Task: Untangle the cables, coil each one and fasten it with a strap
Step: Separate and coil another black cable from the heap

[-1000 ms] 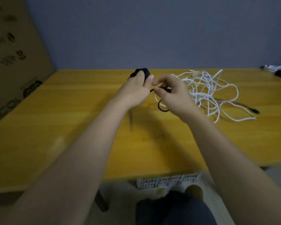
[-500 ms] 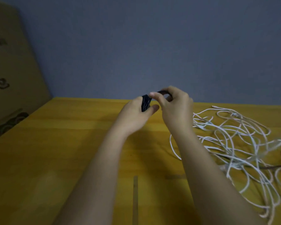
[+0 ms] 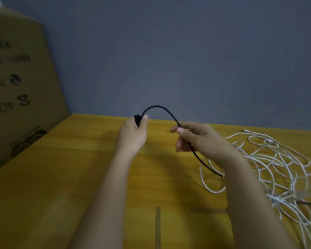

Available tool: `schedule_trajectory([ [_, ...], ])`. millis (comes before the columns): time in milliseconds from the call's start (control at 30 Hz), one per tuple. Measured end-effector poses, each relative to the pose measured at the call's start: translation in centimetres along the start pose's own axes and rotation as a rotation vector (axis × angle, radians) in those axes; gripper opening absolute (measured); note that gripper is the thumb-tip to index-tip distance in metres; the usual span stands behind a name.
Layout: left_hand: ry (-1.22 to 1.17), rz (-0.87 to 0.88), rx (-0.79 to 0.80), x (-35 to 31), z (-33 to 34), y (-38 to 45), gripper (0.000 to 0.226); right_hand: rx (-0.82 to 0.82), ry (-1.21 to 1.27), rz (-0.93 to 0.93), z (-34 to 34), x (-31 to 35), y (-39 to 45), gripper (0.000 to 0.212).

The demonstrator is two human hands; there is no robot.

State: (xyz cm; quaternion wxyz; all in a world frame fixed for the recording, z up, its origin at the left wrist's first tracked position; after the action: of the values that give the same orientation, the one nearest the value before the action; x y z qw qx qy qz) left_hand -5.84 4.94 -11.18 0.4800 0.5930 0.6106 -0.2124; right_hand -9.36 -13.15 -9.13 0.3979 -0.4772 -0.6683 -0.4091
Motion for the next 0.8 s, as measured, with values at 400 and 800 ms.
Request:
schedule_trajectory([
  [400,-0.699,0.028,0.486,-3.6,0.0,-0.7,0.030,-0.471,-0.762,-0.093,0.3,-2.0,1.5,0.027],
  [800,-0.941,0.023,-0.040,-2.4,-0.5,0.3,0.022,0.200,-0.585,0.002,3.9,-4.0,1.9,0.038],
])
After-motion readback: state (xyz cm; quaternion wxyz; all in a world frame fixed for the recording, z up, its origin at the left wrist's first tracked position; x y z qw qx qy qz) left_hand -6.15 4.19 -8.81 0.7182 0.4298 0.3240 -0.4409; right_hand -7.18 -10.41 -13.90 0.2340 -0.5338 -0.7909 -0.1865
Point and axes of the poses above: each hand's wrist, its own y-axis towards the middle knuckle, its own z-axis out of the palm, x = y × z, the point moved 1 cm from there along y, towards the middle knuckle, and after that the axes turned 1 degree about -z, right-handed, at the moved point
